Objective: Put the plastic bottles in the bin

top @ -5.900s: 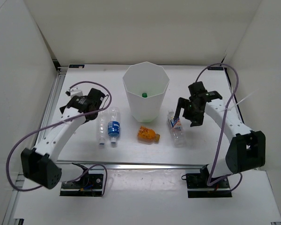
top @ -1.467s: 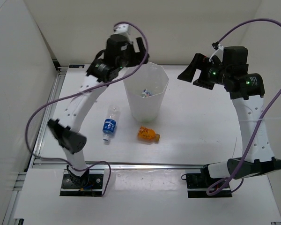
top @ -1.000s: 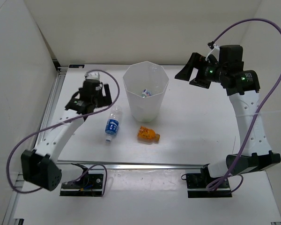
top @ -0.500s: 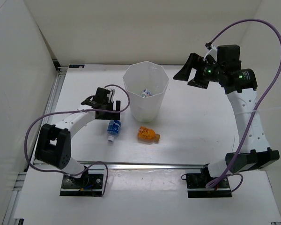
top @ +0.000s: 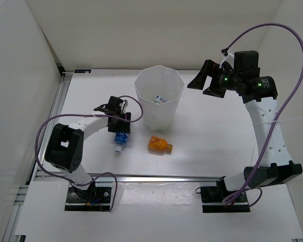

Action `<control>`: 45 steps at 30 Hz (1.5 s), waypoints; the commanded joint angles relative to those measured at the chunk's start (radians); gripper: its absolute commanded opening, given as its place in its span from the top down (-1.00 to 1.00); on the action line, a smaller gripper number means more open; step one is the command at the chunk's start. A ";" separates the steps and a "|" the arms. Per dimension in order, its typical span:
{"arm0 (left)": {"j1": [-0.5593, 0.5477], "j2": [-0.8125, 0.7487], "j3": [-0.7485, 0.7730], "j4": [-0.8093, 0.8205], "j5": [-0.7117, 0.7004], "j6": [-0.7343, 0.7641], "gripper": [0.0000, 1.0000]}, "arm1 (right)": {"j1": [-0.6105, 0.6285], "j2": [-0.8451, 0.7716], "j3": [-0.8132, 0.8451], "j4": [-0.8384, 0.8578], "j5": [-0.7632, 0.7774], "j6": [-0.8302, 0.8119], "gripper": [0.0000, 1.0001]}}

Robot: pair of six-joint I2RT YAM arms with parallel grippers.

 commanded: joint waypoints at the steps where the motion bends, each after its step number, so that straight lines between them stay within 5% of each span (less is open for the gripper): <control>1: 0.009 -0.200 0.036 0.009 -0.065 -0.040 0.09 | -0.003 -0.028 -0.011 0.009 0.006 -0.018 -0.99; 8: 0.021 -0.368 0.357 -0.025 -0.245 -0.089 0.06 | -0.003 -0.001 -0.021 0.018 0.004 -0.008 -0.99; 17: -0.039 -0.043 1.021 -0.052 -0.095 -0.163 0.01 | -0.003 0.019 -0.063 0.061 0.013 0.024 -0.99; 23: -0.086 0.184 1.219 -0.052 -0.012 -0.163 -0.12 | -0.003 0.001 -0.073 0.070 0.035 0.014 -0.99; 28: -0.108 0.186 1.144 -0.052 -0.001 -0.177 -0.26 | -0.012 -0.045 -0.131 0.070 0.088 0.005 -0.99; 30: -0.108 0.163 1.082 -0.052 -0.015 -0.177 -0.87 | -0.012 -0.060 -0.158 0.070 0.099 -0.008 -0.99; 31: -0.108 0.137 1.066 -0.052 -0.024 -0.177 -1.00 | -0.012 -0.076 -0.172 0.070 0.111 -0.008 -0.99; 38: -0.097 -0.045 1.038 -0.052 -0.078 -0.126 -1.00 | 0.024 -0.159 -0.244 0.079 0.159 -0.097 -0.99; 42: -0.062 -0.220 0.850 -0.052 -0.263 -0.126 -1.00 | 0.254 -0.197 -0.264 0.079 0.310 -0.233 -0.99; 45: -0.050 -0.400 0.560 -0.062 -0.419 -0.190 -1.00 | 0.452 -0.197 -0.335 0.055 0.490 -0.298 -0.99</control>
